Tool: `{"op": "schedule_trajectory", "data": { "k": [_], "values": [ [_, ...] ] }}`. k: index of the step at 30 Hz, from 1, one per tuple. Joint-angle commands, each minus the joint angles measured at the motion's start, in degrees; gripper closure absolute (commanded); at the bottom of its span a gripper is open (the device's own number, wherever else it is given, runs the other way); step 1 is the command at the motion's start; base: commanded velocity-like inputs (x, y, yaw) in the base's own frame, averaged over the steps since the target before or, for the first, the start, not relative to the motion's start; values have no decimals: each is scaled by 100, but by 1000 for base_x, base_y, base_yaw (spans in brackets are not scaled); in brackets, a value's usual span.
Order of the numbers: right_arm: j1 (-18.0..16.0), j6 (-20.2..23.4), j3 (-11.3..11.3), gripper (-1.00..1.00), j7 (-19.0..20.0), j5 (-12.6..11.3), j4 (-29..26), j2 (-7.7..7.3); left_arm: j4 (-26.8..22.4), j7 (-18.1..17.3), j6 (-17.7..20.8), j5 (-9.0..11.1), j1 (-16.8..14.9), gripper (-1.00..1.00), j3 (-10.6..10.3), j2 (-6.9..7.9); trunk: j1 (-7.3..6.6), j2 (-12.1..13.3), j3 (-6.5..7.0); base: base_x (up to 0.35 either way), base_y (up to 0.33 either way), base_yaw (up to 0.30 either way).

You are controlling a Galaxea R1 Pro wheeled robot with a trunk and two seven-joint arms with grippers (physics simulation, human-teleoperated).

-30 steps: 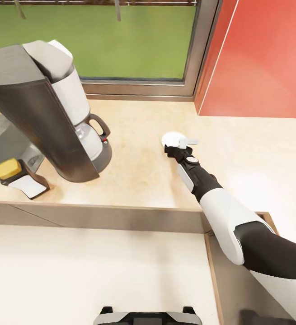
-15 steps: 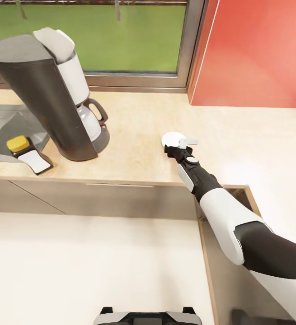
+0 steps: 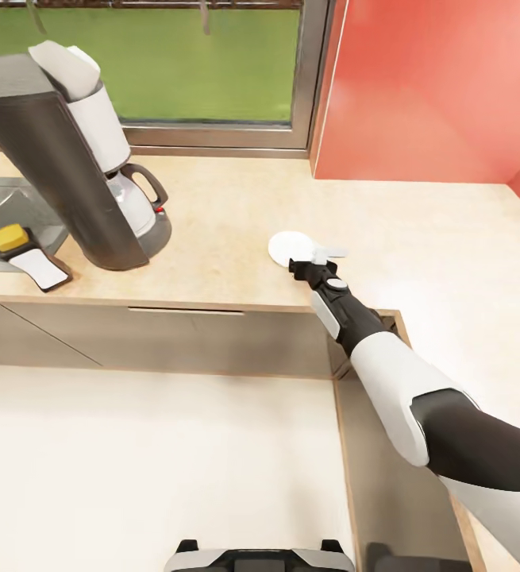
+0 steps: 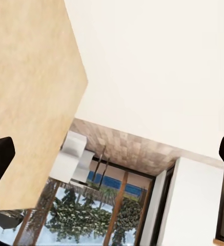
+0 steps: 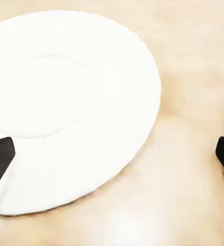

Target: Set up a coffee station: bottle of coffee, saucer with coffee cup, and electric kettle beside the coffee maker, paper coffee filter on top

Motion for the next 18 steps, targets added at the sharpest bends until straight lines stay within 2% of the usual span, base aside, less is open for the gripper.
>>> {"op": "schedule_trajectory", "data": {
  "k": [1,18],
  "values": [
    [0,32,35,-100,-53,-72,273,-9,8,-2,-40,37,2,-100,41,0,4,-7,-7,-1,-170,0],
    [0,39,35,-100,-53,-78,252,-6,8,-2,-40,41,1,-100,41,-8,4,-7,-7,0,-15,0]
  ]
}}
